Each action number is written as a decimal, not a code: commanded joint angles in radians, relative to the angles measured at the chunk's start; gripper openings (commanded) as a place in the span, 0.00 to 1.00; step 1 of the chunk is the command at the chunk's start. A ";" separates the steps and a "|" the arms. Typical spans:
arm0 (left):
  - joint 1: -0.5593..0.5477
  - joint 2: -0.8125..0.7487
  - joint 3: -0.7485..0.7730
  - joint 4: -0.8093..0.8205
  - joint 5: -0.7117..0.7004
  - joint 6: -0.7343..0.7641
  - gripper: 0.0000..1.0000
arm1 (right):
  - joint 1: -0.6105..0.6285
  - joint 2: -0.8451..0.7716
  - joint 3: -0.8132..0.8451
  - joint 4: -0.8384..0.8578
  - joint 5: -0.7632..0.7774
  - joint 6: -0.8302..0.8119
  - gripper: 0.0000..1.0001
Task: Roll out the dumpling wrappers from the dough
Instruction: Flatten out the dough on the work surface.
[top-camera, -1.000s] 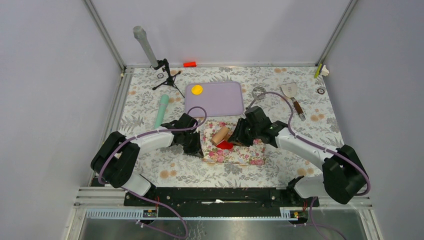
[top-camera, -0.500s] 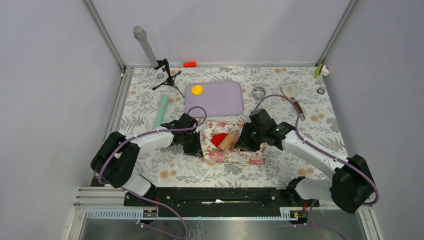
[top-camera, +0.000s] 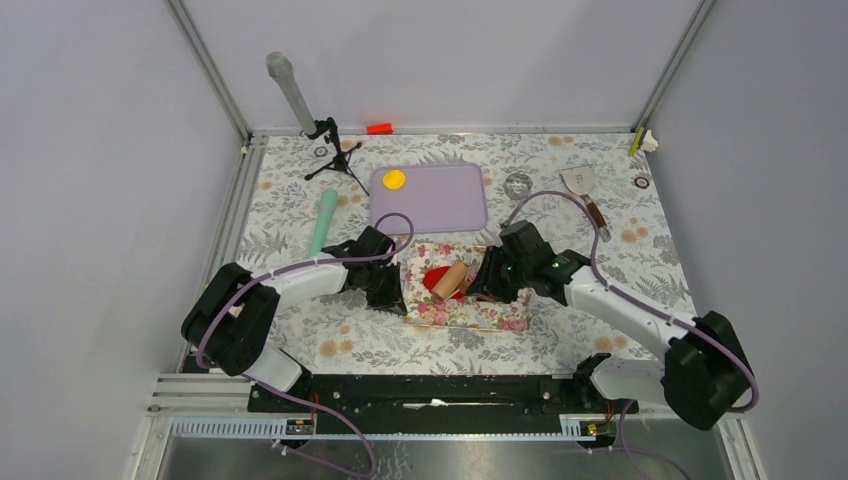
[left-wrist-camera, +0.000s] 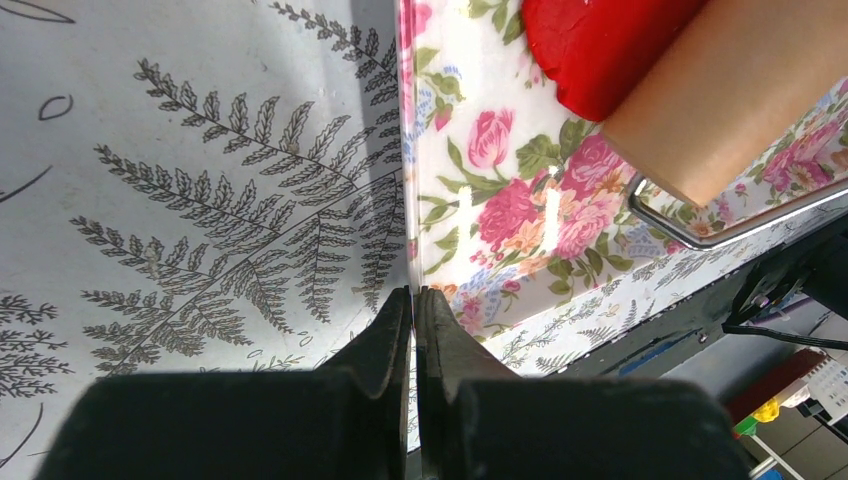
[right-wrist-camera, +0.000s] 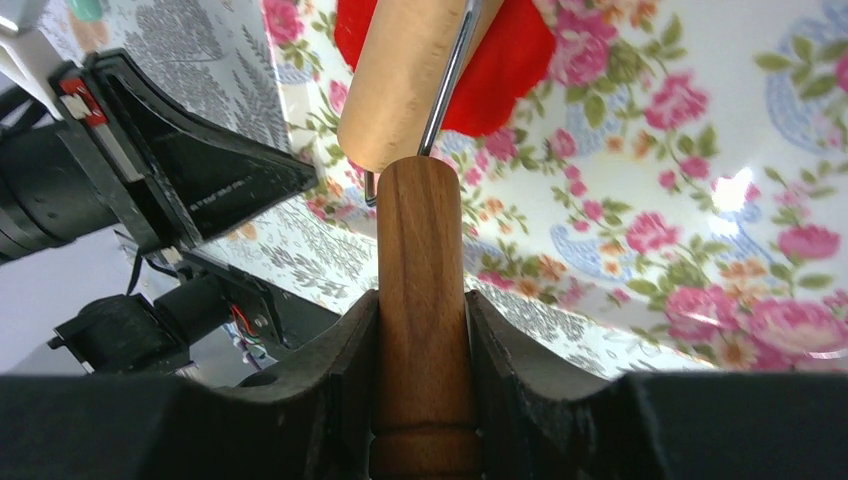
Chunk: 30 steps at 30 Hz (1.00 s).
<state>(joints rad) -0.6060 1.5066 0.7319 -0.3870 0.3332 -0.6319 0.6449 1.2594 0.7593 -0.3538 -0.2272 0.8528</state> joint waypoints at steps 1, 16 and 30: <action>-0.003 0.003 0.031 -0.024 -0.026 0.042 0.00 | -0.009 0.000 -0.081 -0.266 0.140 -0.011 0.00; -0.003 0.002 0.041 -0.022 -0.003 0.047 0.00 | -0.002 0.100 -0.024 -0.228 0.166 -0.069 0.00; -0.003 -0.020 0.009 -0.012 -0.015 0.026 0.00 | -0.002 0.166 0.015 -0.155 0.217 -0.033 0.00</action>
<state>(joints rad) -0.6044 1.5093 0.7403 -0.3985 0.3233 -0.6216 0.6495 1.2934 0.7879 -0.3756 -0.2005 0.8398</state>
